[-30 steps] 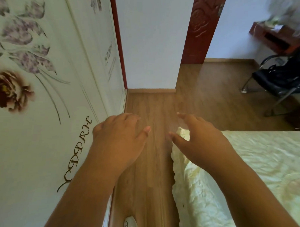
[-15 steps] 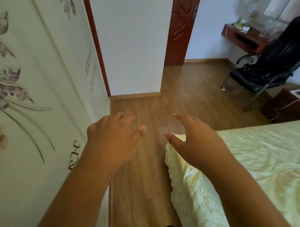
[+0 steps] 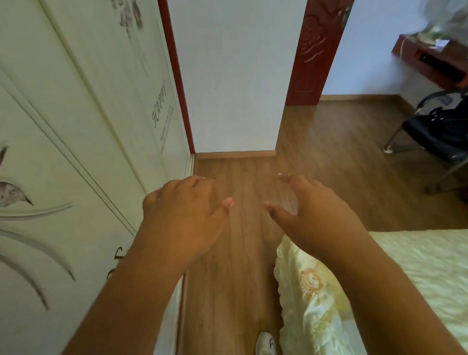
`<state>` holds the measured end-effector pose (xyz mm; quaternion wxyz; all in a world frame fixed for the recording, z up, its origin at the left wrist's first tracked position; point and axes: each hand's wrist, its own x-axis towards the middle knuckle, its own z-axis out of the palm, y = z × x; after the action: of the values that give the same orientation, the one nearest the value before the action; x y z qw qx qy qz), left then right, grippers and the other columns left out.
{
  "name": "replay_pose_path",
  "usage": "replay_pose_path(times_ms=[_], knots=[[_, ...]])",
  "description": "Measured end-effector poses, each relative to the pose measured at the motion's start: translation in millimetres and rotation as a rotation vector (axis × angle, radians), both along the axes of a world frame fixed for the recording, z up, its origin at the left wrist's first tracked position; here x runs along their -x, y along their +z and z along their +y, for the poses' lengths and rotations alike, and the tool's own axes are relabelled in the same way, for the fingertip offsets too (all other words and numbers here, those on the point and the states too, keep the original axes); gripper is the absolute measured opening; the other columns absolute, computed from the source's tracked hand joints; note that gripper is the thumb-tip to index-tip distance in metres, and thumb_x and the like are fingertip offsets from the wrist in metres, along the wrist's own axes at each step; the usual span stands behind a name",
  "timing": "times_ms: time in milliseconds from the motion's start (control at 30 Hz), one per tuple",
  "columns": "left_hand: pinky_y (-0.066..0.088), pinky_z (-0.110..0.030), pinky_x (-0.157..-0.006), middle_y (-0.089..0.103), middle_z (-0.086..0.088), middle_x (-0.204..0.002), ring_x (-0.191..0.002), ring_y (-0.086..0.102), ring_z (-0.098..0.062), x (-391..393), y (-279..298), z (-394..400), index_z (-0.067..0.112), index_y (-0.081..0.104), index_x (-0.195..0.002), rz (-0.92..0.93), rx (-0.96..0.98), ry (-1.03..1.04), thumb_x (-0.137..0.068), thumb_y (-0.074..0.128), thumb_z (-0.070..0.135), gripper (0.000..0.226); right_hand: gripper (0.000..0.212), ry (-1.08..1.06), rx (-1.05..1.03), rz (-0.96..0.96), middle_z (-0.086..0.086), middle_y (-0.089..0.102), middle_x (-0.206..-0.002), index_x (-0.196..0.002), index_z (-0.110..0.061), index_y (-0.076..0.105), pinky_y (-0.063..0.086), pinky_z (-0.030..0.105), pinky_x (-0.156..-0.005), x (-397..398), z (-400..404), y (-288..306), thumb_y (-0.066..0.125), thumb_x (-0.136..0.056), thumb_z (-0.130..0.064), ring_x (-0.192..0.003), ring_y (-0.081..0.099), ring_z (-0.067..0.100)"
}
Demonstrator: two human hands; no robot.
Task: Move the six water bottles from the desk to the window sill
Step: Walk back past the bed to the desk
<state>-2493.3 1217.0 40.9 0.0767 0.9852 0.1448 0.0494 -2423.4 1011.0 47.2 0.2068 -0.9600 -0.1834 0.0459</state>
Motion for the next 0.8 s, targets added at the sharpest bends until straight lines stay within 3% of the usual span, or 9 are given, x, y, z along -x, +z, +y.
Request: replay_pose_path(times_ms=[367,800], knots=[[0.038,-0.045,-0.101,0.053,0.012,-0.138,-0.126,0.049,-0.017,-96.3,11.1,-20.7,0.039,0.046,-0.138,-0.018,-0.014,0.118,-0.09,0.025,0.073,0.062,0.067,0.115,-0.012,-0.038,-0.007,0.051,-0.145,-0.147,-0.034,0.039,0.047,0.046,-0.102,-122.9,-11.2,15.2,0.051,-0.09,-0.067,-0.128,0.053,0.019],[0.034,-0.043,-0.105,0.046,0.015,-0.144,-0.132,0.042,-0.014,-184.2,-1.7,-3.5,0.041,0.041,-0.14,0.022,0.027,0.092,-0.092,0.026,0.071,0.058,0.065,0.096,0.0,-0.045,-0.01,0.053,-0.143,-0.144,-0.035,0.042,0.047,0.037,-0.095,-207.3,5.2,6.9,0.049,-0.089,-0.069,-0.12,0.057,0.015]])
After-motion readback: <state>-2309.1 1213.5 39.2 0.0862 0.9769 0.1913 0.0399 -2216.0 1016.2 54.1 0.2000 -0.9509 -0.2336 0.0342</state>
